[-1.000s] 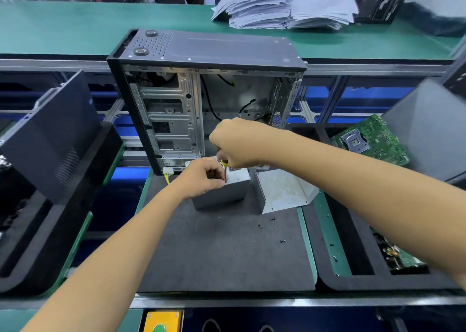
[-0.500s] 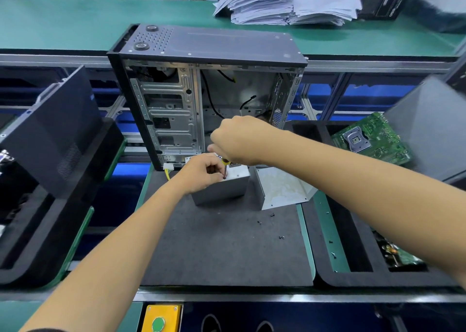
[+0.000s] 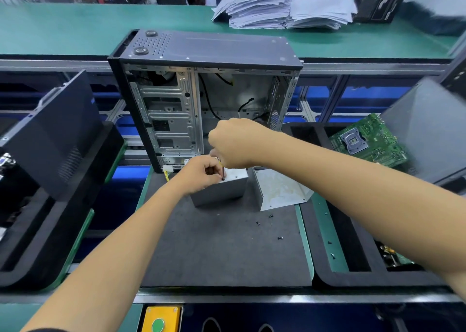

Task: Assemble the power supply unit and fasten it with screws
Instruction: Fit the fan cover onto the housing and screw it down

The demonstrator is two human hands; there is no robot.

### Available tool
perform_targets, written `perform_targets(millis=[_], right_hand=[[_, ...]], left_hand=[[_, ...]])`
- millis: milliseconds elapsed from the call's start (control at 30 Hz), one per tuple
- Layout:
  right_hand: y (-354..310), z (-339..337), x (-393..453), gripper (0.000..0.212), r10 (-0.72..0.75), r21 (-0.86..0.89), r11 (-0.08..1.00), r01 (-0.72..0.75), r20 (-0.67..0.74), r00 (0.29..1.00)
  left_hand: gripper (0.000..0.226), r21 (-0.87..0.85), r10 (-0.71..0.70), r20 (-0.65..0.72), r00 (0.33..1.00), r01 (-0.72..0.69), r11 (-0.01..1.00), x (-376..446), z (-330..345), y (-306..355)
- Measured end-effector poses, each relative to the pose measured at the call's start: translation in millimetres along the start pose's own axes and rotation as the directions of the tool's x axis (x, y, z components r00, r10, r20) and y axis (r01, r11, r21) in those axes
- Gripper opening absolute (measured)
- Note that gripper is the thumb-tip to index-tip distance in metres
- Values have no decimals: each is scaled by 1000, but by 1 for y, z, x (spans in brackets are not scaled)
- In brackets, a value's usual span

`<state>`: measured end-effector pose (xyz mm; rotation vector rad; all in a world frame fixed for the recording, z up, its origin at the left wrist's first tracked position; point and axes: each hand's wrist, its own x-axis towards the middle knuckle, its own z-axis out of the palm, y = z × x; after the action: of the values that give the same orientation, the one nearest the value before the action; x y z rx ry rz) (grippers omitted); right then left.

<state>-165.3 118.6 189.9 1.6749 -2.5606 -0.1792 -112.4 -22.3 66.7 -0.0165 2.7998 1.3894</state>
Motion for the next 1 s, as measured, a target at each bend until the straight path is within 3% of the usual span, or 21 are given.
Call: perform_targets(millis=[100,200,400,533,767,833,933,1000], right_hand=[[2,5,3,29,43,248,968,-37,-20,999],[7,9,4,36,86,463,884,-68,-18,996],[17,20,2,35,251,661,734,-159,-46,967],[28,15,2,31,335,654,728,-202,-83,939],[44,50,-14,8,238,482,795,-370,313,920],[51,68,-20,16,263,440,793,-421,376,888],[64,84,-32,10,272,366,789,-494,512,815],[69,94,-40,9,268,339,776,-532,586,765]], left_hand=[[32,-45,-19,-3,1000,19,999,-1,-1,3],[44,-84,-25,-9,1000,24,996,-2,-2,5],[11,11,-14,9,1000,14,1000,0,0,3],[11,64,-25,4,1000,25,998,1,3,8],[23,3,-234,0,972,234,972,12,6,22],[22,47,-250,-21,968,251,967,16,9,25],[15,109,-274,-49,960,278,954,21,15,31],[15,251,-289,-91,953,303,919,26,23,35]])
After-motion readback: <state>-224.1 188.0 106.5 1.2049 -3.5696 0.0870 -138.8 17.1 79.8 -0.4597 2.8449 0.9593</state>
